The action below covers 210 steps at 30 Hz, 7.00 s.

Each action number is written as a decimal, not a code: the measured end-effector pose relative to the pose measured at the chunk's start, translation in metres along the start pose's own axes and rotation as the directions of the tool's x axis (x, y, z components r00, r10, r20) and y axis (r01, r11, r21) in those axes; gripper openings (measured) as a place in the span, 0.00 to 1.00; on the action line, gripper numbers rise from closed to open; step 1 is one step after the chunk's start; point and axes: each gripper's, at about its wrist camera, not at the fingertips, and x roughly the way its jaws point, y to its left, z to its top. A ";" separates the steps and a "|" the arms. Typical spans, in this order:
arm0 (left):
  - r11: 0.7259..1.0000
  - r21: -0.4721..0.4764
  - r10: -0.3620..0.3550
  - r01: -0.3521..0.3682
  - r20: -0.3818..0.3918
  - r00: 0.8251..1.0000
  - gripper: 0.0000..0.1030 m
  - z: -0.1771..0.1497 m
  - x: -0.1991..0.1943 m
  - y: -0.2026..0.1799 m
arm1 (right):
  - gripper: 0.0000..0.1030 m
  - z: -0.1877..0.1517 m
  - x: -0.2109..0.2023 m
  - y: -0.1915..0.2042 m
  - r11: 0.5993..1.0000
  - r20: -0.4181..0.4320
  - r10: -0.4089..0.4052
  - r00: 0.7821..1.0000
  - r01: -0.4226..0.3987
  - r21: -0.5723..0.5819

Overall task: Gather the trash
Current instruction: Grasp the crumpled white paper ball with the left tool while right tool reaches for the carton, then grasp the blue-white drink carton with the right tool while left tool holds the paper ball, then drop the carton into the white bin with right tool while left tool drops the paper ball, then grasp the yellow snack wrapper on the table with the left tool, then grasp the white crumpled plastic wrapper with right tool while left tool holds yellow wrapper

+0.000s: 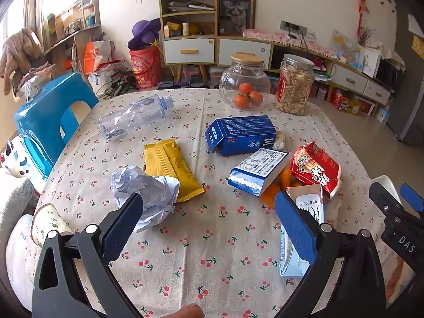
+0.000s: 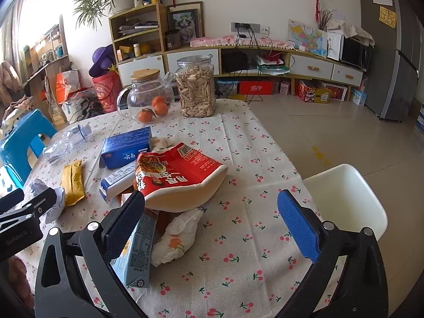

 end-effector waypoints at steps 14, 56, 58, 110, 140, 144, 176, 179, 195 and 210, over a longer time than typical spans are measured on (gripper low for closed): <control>0.997 -0.025 0.069 -0.069 -0.021 0.997 0.94 0.017 0.006 0.024 | 0.93 -0.002 0.014 0.007 1.000 -0.080 -0.020 0.997 0.019 -0.010; 0.945 -0.242 -0.264 0.220 -0.167 0.950 0.63 0.044 0.018 0.090 | 0.93 0.024 0.044 0.045 0.966 -0.166 0.112 0.980 -0.147 -0.213; 0.949 -0.226 -0.258 0.218 -0.168 0.951 0.63 0.043 0.016 0.088 | 0.93 0.019 0.045 0.051 0.957 -0.190 0.092 0.978 -0.140 -0.254; 0.823 -0.083 -0.568 0.562 -0.133 0.812 0.63 0.042 -0.005 -0.157 | 0.35 0.029 0.022 -0.232 0.913 -0.160 -0.178 0.971 0.223 0.342; 0.825 0.102 -0.498 0.556 -0.336 0.800 0.82 -0.014 0.058 -0.358 | 0.93 0.010 -0.032 -0.300 0.781 -0.164 -0.484 0.860 0.509 0.362; 0.866 0.188 -0.411 0.464 -0.261 0.873 0.82 -0.010 0.044 -0.342 | 0.93 0.013 -0.032 -0.289 0.791 -0.138 -0.490 0.860 0.506 0.343; 0.979 -0.002 0.203 -0.204 -0.077 0.976 0.85 0.042 0.071 -0.012 | 0.93 0.041 0.024 -0.055 0.974 -0.013 -0.221 0.975 0.220 -0.045; 0.966 -0.062 0.240 -0.250 -0.132 0.962 0.85 0.044 0.089 0.024 | 0.93 0.041 0.029 -0.040 0.979 -0.012 -0.189 0.982 0.187 -0.081; 0.954 -0.251 0.061 -0.165 -0.377 0.924 0.77 0.034 0.153 0.078 | 0.93 0.040 0.059 -0.012 0.994 -0.128 -0.043 0.991 0.029 -0.109; 0.987 -0.158 -0.042 -0.001 -0.271 0.962 0.34 0.038 0.102 0.059 | 0.93 0.005 0.054 -0.003 0.976 -0.361 0.184 0.914 -0.214 -0.045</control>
